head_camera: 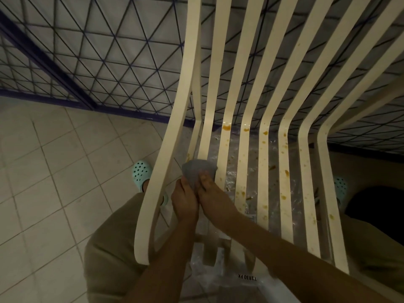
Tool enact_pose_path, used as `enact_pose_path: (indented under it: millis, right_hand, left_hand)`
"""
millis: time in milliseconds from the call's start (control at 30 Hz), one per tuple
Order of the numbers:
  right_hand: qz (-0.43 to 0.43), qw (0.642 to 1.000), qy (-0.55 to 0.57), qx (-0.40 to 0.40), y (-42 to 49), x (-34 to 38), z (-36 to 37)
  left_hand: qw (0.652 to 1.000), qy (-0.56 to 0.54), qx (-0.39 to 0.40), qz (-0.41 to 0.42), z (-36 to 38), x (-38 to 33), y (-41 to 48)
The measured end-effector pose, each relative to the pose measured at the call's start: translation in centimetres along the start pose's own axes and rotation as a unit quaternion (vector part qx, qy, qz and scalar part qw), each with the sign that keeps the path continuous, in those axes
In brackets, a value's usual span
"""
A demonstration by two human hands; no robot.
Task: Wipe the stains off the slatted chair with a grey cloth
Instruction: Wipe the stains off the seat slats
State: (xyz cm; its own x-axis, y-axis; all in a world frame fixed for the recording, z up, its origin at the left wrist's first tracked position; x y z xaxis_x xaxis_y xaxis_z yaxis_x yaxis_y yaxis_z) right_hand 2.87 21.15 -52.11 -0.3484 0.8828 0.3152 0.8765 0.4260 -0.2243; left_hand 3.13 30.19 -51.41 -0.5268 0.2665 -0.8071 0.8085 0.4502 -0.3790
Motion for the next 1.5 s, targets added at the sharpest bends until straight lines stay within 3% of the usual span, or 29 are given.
enact_pose_path:
  millis: [67, 167, 333, 767, 967, 1167, 1333, 1500]
  right_hand:
    - [0.012, 0.999, -0.032, -0.002, 1.0, -0.9, -1.7]
    - [0.012, 0.998, -0.042, 0.053, 3.3, -2.5, -3.7]
    - [0.038, 0.997, -0.032, 0.055, 7.6, -5.2, -5.3]
    - [0.051, 0.995, -0.082, 0.033, 13.8, -9.5, -6.1]
    - [0.057, 0.996, -0.014, 0.072, 11.5, -8.0, -3.7]
    - [0.020, 0.999, -0.019, 0.020, 6.6, -4.4, -1.2]
    - [0.023, 0.998, 0.047, 0.020, 2.3, -1.7, 0.6]
    - [-0.013, 0.999, 0.028, 0.005, -1.3, 1.1, 2.3]
  left_hand:
    - [0.999, 0.000, -0.027, 0.018, 0.4, 0.4, 0.1]
    - [0.999, 0.034, -0.013, 0.021, 0.8, 1.3, 0.0]
    - [0.992, 0.114, 0.002, 0.059, 1.7, 0.6, 1.0]
    - [0.991, 0.111, -0.011, 0.073, 6.3, -2.0, 6.2]
    - [0.999, -0.010, -0.031, 0.013, 5.5, -1.3, 5.7]
    - [0.993, -0.108, -0.040, -0.025, 3.3, 1.3, 3.8]
    - [0.995, -0.091, -0.038, -0.025, 1.3, 2.3, 0.2]
    - [0.997, -0.074, -0.022, -0.029, -0.5, 2.5, -2.6]
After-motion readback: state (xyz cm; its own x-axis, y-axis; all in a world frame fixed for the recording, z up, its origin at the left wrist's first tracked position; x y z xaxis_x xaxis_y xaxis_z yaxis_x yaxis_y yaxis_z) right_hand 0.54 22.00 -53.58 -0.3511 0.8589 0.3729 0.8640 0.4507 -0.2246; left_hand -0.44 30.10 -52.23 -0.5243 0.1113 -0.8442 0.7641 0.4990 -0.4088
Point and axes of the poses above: each hand's wrist, its own y-axis towards the middle knuckle, its own z-axis out of the palm, x = y × z, the point moved 1 cm from there along y, towards the middle knuckle, and after that the axes turned 1 degree about -x, right-handed, at the moved point
